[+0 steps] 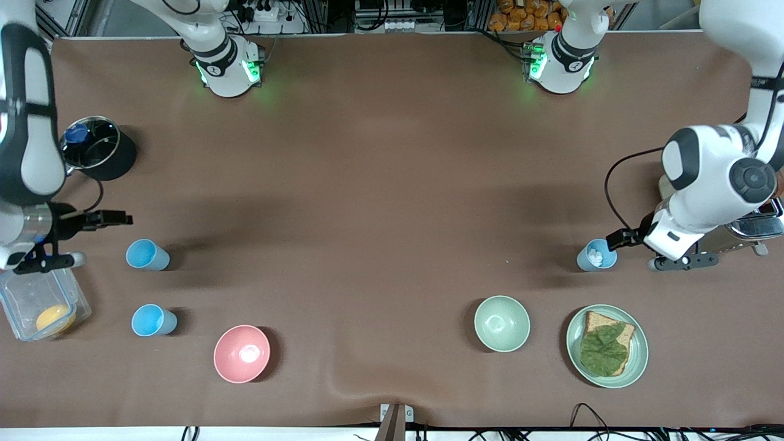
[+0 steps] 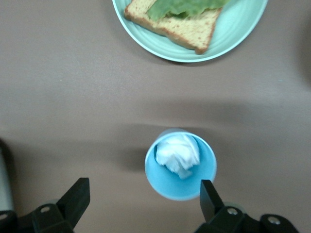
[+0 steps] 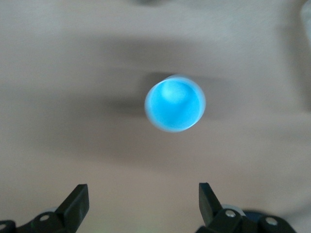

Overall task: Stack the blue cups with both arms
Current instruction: 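Grasp the blue cup with the right gripper while the left gripper grasps its cup, then carry the cup with the left gripper toward the table middle while the right lifts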

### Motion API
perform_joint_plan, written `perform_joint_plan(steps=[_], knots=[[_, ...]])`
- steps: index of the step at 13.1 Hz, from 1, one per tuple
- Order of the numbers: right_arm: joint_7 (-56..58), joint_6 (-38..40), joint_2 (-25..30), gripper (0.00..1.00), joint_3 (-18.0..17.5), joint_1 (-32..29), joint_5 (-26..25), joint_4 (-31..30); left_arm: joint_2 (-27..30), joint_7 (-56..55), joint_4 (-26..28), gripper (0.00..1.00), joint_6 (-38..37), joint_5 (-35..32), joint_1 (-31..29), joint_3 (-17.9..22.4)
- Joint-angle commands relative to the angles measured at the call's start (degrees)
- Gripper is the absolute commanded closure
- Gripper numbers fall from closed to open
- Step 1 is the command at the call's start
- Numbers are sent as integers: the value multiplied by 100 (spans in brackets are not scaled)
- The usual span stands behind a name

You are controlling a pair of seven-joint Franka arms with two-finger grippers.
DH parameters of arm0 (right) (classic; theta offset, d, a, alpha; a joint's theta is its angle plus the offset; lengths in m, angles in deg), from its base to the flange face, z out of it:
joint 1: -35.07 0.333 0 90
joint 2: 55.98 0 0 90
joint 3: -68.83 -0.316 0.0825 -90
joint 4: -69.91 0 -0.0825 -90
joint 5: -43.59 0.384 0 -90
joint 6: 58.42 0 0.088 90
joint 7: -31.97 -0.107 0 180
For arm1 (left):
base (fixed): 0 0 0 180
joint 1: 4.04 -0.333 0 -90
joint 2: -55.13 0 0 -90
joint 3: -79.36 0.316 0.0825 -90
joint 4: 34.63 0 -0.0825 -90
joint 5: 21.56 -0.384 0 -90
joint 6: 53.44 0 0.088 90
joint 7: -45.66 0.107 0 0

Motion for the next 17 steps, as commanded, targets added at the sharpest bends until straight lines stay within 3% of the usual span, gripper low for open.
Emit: perform_joint_plan(steps=[1,2,4,5,6,7,8,12,13,14,15,17], knots=[[55,-489,-510,0,-72,-33,-278,190,-284,158,-44,0,267,8,-56,-37],[107,-691,-591,0,-72,-94,-279,190,-328,158,-44,4,267,17,-56,-37],[116,-859,-661,0,-63,-95,-332,190,-451,158,-44,26,267,26,-38,-46],[125,-1156,-810,0,-72,-173,-332,190,-504,166,-53,41,267,26,-38,-46],[134,-1377,-951,0,-72,-278,-306,190,-521,166,-53,68,267,26,-29,-46],[126,-1396,-1048,0,-72,-314,-253,190,-548,158,-53,88,267,26,-29,-46],[117,-1396,-1084,0,-72,-315,-209,146,-600,158,-61,98,267,34,-29,-46],[134,-1405,-1321,0,-80,-411,133,94,-575,114,-88,100,250,69,-21,-229],[134,-1405,-1347,17,-80,-420,186,58,-522,61,-105,100,206,104,-29,-430],[143,-1397,-1348,75,-80,-411,213,49,-461,-78,-114,100,162,218,-21,-650],[143,-1396,-1356,100,-89,-437,222,14,-408,-306,-140,100,66,262,23,-930],[152,-1362,-1348,100,-98,-482,283,5,-416,-667,-280,100,-101,263,154,-1581]])
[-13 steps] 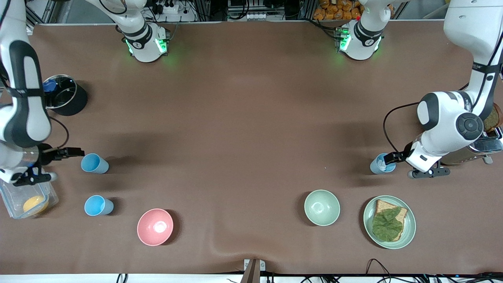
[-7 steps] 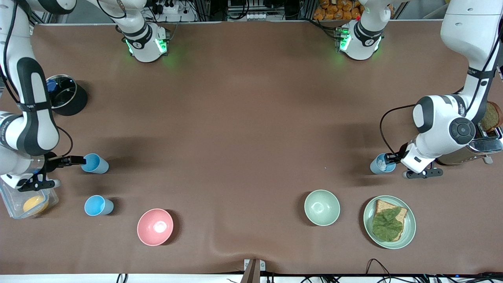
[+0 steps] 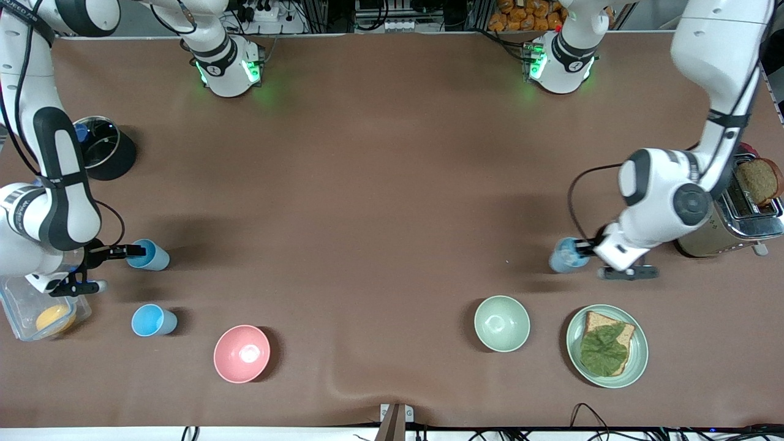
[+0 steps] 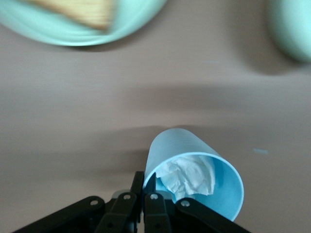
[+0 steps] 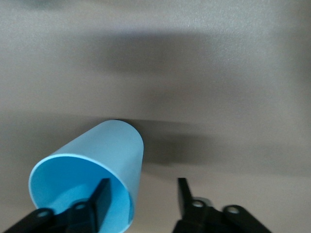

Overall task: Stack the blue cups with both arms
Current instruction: 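Carry the cup with the left gripper toward the table middle while the right lifts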

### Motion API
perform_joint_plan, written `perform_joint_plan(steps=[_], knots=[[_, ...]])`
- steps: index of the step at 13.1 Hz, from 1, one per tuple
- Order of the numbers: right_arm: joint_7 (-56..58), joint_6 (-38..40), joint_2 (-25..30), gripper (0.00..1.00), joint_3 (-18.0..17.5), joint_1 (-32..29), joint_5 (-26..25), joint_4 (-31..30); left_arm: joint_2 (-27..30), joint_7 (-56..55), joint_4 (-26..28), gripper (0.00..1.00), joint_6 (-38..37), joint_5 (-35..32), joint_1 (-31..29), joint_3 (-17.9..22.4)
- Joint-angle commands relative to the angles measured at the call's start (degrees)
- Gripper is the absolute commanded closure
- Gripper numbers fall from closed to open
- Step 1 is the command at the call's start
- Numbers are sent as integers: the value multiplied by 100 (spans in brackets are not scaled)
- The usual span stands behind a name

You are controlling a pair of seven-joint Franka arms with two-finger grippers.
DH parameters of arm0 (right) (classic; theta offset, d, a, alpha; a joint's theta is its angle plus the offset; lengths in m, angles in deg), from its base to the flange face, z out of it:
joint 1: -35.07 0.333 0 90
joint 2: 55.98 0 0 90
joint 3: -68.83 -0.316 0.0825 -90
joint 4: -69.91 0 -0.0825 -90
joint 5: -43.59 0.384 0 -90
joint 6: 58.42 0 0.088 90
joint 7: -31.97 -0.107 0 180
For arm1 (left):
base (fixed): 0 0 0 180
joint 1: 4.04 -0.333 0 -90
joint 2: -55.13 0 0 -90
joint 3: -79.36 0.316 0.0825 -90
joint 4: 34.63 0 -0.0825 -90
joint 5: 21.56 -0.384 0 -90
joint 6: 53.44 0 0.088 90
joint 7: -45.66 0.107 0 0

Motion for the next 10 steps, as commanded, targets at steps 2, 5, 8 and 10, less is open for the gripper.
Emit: perform_joint_plan(steps=[2,5,8,10], knots=[[159,120,6,100,-101,-151,128,1,84,-898,-240,100,-315,109,604,-765],[292,585,146,100,-119,-99,146,44,-12,-2302,-486,100,-385,74,1781,-749],[231,1164,497,100,-162,50,146,115,-407,-3351,-925,100,-385,39,2678,-714],[134,1709,734,100,-171,304,154,255,-689,-3791,-1250,100,-385,30,3049,-635]])
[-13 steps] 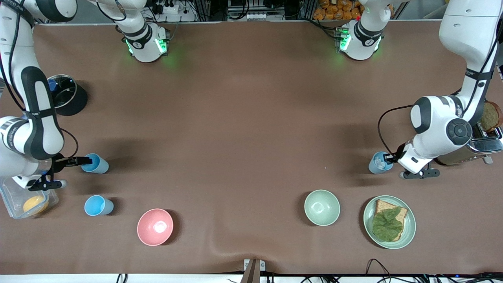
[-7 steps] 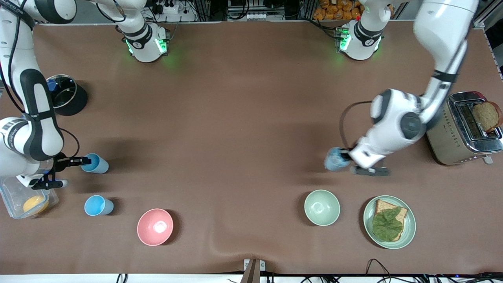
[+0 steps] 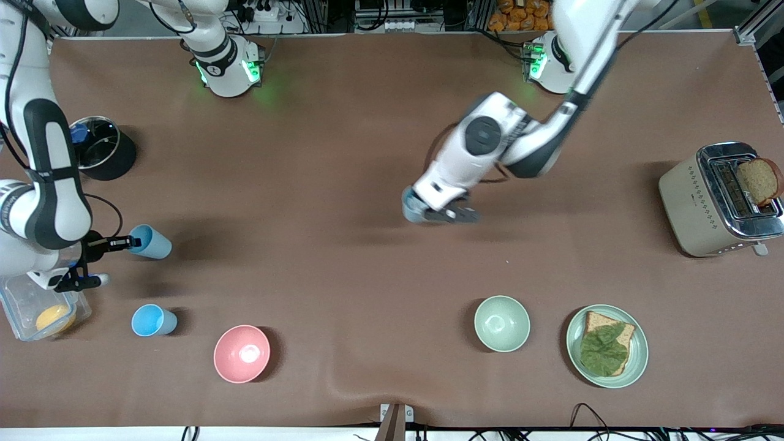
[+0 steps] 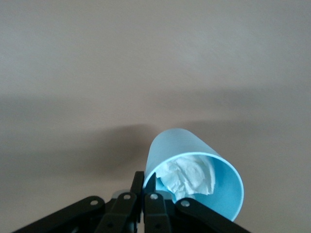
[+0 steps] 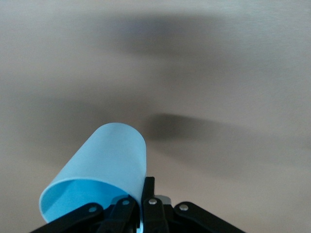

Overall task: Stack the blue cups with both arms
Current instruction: 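Carry the cup with the left gripper toward the table middle while the right lifts, then set the cup down with the left gripper while the right gripper carries its cup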

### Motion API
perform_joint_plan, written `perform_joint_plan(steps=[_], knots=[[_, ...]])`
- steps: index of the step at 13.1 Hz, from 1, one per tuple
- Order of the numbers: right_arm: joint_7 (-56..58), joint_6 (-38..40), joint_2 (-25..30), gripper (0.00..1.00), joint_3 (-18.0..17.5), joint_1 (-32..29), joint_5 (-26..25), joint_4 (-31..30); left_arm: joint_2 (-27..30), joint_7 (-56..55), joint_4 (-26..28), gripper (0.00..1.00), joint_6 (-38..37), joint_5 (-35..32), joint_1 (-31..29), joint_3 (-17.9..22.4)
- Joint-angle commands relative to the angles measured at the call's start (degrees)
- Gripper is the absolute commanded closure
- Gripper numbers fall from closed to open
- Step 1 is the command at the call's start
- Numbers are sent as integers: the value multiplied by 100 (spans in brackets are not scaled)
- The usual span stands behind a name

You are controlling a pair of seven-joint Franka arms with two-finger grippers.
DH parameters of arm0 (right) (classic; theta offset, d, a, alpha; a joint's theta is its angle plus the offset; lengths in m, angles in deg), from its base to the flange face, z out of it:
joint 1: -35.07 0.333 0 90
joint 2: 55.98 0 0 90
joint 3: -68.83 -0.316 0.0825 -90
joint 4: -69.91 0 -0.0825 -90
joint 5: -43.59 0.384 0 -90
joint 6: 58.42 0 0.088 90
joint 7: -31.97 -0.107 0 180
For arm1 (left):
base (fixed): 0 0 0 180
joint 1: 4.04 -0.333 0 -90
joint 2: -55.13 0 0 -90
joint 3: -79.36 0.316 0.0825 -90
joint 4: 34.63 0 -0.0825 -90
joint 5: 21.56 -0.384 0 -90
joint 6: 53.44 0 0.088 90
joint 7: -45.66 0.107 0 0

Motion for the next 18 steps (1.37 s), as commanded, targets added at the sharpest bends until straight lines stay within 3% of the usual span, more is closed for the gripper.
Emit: perform_joint_plan(steps=[1,4,5,6,7,9,11,13,15,18], knots=[[-332,682,474,100,-22,395,108,68,-521,-369,-604,100,-140,28,421,147],[-1569,1149,817,100,-31,1062,267,95,-855,-685,-885,99,-140,-51,878,436],[-2078,1193,888,100,-40,1282,267,95,-882,-730,-894,78,-140,-78,975,542],[-2457,1229,932,100,-92,1450,337,95,-891,-739,-895,49,-148,-121,1020,586],[-2818,1246,967,100,-110,1590,572,95,-865,-748,-895,0,-149,-157,1011,587],[-3382,1264,967,100,-127,1784,1117,51,-681,-818,-894,0,-227,-166,942,587],[-4005,1229,967,100,-127,2091,1277,60,-260,-819,-1051,0,-857,-166,767,622],[-4464,1107,985,100,-127,2504,1365,51,310,-810,-1376,0,-1674,-166,258,622],[-5041,695,985,100,-127,2995,1787,7,1030,-757,-1404,0,-2046,-192,-444,613],[-6333,-192,924,100,-101,4190,1350,16,1761,-591,-1422,0,-2537,-218,-1341,640]])
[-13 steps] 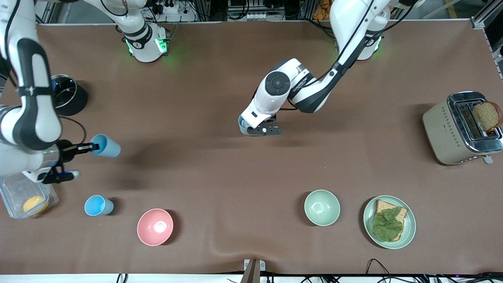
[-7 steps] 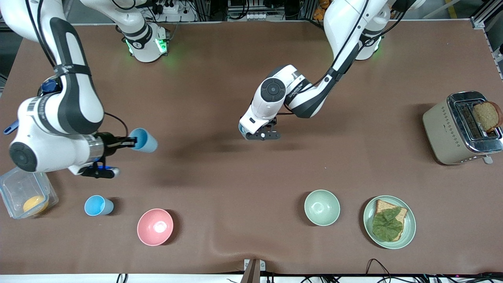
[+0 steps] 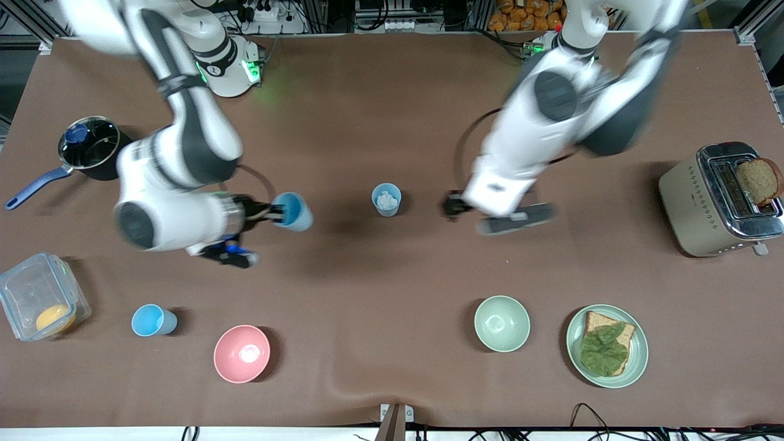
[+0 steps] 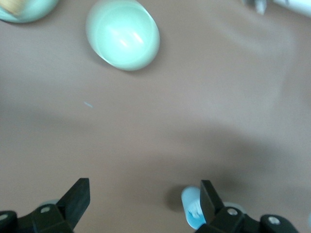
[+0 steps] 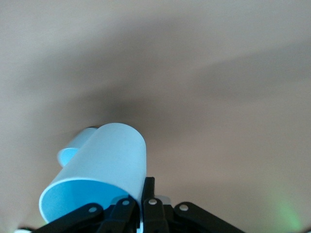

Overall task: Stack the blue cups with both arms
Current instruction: 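Lower the right gripper's cup into the standing cup while the left gripper retracts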

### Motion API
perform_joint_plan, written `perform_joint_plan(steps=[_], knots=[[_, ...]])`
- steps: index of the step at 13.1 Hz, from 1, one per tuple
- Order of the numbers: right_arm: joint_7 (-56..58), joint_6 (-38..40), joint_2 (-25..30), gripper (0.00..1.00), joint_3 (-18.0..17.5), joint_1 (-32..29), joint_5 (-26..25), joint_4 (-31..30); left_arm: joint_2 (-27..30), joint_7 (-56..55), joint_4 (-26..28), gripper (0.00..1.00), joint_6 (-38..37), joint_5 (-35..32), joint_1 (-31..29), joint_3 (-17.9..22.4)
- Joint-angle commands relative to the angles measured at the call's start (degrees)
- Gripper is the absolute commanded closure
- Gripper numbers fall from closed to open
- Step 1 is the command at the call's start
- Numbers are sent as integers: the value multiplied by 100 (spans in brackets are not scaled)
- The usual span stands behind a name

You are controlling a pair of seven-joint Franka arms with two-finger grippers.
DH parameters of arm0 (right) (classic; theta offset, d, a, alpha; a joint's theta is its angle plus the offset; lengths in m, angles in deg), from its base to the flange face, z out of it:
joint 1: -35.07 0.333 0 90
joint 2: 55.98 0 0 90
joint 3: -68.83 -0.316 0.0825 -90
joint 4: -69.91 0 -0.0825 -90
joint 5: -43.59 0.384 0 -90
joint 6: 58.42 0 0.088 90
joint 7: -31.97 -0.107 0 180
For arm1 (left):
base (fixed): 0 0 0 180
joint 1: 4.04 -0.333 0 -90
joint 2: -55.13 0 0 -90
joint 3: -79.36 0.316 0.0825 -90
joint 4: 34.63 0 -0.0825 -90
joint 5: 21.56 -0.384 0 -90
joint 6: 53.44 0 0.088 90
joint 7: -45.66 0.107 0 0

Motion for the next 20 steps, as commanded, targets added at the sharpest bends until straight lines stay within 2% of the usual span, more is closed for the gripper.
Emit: perform_joint_plan(steps=[1,2,4,6,9,12,17,18,19,20], knots=[[-1088,-606,23,100,86,828,-304,-89,595,438,206,0,-437,-300,-742,-63],[-1327,-782,-21,100,86,995,-270,-89,753,1059,206,0,-605,-502,-1033,-72],[-1906,-1099,-161,100,86,1329,-322,-97,983,2002,267,0,-659,-443,-1570,-80],[-2224,-1205,-311,100,104,1593,-374,-132,1088,2470,285,0,-1035,-451,-1598,182],[-2778,-1364,-505,100,95,1857,-682,-238,1378,2972,529,0,-1116,-408,-1607,411],[-3034,-1644,-514,100,95,1998,-691,-448,1659,3104,855,0,-1195,-302,-1668,421],[-3165,-1654,-522,100,95,1999,-665,-449,1748,3263,839,0,-1573,-302,-1660,465],[-3245,-1663,-523,60,95,1990,-665,-449,1739,3263,847,0,-1634,-302,-1633,465],[-3263,-1637,-505,1,95,1973,-665,-423,1739,3263,865,0,-1635,-302,-1633,465],[-3228,-1593,-470,0,95,1877,-656,-379,1731,3263,856,0,-1635,-302,-1633,465]])
